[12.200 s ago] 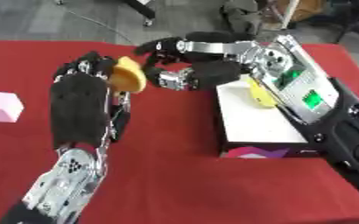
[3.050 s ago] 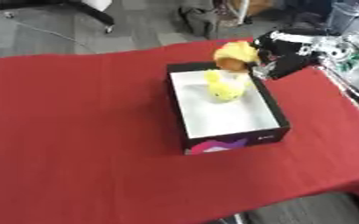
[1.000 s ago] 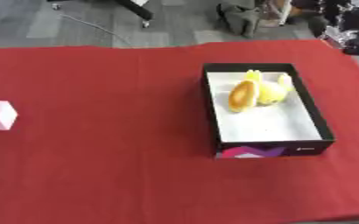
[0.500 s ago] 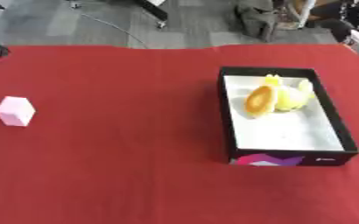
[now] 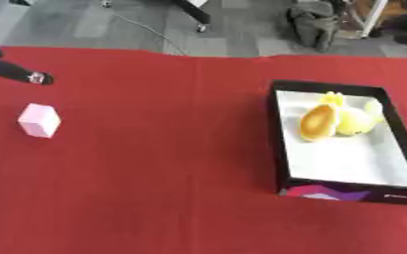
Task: Pick up the objects with one hand, pass them to the other hand, and then place them into the box on the other side of the table.
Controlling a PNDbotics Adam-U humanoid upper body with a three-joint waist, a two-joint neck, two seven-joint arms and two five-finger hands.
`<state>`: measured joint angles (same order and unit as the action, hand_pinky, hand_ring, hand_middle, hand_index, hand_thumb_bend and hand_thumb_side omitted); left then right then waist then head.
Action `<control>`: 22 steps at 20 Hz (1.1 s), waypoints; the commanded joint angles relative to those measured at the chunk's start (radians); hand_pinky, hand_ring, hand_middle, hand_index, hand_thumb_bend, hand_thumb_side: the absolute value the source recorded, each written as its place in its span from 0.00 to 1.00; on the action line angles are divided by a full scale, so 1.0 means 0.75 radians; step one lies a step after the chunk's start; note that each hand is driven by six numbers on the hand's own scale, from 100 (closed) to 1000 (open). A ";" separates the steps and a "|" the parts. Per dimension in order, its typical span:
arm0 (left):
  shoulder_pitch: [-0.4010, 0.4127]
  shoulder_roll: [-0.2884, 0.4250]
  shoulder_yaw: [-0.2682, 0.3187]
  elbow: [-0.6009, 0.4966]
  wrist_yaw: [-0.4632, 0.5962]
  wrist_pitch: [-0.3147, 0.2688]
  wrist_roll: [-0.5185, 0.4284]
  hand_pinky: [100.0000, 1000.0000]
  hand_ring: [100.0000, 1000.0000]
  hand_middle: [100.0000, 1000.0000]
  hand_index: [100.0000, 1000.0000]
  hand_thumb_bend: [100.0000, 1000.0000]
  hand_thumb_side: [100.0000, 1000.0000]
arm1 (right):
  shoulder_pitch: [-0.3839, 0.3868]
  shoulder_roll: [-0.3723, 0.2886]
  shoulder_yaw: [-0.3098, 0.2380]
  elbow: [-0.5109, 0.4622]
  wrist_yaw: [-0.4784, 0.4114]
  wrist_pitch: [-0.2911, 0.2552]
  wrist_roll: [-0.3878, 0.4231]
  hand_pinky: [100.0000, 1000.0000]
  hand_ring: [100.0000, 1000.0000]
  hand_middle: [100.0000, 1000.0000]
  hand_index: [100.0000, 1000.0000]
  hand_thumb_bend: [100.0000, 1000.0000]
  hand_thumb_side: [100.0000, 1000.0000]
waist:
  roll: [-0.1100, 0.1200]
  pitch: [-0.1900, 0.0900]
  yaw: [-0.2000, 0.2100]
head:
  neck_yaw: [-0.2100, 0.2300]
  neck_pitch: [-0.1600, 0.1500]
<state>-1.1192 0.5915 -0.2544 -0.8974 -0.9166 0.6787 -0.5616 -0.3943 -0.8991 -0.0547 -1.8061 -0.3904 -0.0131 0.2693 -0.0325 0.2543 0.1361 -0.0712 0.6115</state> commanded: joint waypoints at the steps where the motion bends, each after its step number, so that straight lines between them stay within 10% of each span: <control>1: -0.046 -0.006 0.036 0.076 -0.107 0.304 -0.342 0.89 0.85 0.77 0.87 0.73 0.44 | -0.009 -0.038 -0.021 -0.017 -0.010 0.007 -0.004 1.00 1.00 0.81 1.00 0.00 0.46 | 0.002 -0.019 -0.001 | 0.013 -0.021; 22: -0.053 -0.090 0.166 0.274 -0.254 0.304 -0.312 0.90 0.87 0.78 0.84 0.69 0.43 | -0.019 -0.020 -0.016 -0.003 0.006 0.054 -0.026 1.00 1.00 0.79 1.00 0.00 0.51 | 0.009 0.012 -0.024 | 0.023 -0.046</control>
<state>-1.1351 0.4976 -0.1431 -0.6866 -1.1058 0.6716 -0.5687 -0.3963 -0.8918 -0.0543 -1.8053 -0.3906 0.0235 0.2534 -0.0285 0.2791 0.1178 -0.0545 0.5899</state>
